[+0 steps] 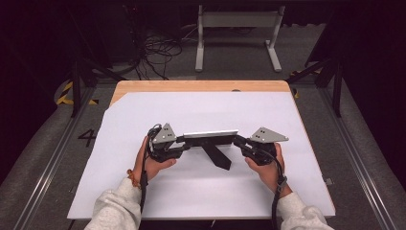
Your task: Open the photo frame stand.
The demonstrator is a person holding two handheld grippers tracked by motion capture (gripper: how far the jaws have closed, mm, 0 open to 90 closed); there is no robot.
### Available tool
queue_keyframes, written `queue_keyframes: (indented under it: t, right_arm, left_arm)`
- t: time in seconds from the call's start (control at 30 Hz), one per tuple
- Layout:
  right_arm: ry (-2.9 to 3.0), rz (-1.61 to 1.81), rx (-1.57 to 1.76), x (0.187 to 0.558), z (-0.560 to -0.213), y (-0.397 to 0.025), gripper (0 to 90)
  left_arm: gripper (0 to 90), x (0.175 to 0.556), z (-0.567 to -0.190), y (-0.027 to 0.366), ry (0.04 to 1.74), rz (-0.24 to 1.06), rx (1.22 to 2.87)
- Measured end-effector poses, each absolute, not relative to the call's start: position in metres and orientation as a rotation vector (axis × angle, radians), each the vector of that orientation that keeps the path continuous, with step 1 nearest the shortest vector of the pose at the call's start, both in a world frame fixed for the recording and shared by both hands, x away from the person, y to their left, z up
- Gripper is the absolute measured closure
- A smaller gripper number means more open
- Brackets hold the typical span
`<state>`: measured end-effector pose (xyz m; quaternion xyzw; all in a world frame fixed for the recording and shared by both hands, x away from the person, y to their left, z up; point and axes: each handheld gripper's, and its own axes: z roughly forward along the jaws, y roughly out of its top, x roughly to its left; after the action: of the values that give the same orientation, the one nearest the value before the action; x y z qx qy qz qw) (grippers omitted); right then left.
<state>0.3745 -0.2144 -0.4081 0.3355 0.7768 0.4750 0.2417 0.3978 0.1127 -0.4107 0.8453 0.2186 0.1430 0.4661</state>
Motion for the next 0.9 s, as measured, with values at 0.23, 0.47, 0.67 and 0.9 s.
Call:
queue_keyframes:
  t: [0.23,0.47,0.67,0.9]
  right_arm:
    - [2.122,1.301,0.932,0.379,-0.409,-0.212,81.4]
    - [2.118,1.291,0.938,0.382,-0.411,-0.209,81.5]
    - [2.107,1.290,0.953,0.384,-0.411,-0.207,81.5]
    - [2.105,1.281,0.960,0.387,-0.411,-0.204,81.3]
  left_arm:
    - [70.4,0.393,-0.410,0.114,0.527,0.359,2.087]
    - [72.4,0.388,-0.410,0.116,0.522,0.350,2.088]
    - [73.2,0.385,-0.409,0.116,0.515,0.346,2.097]
    - [72.7,0.376,-0.408,0.115,0.501,0.349,2.099]
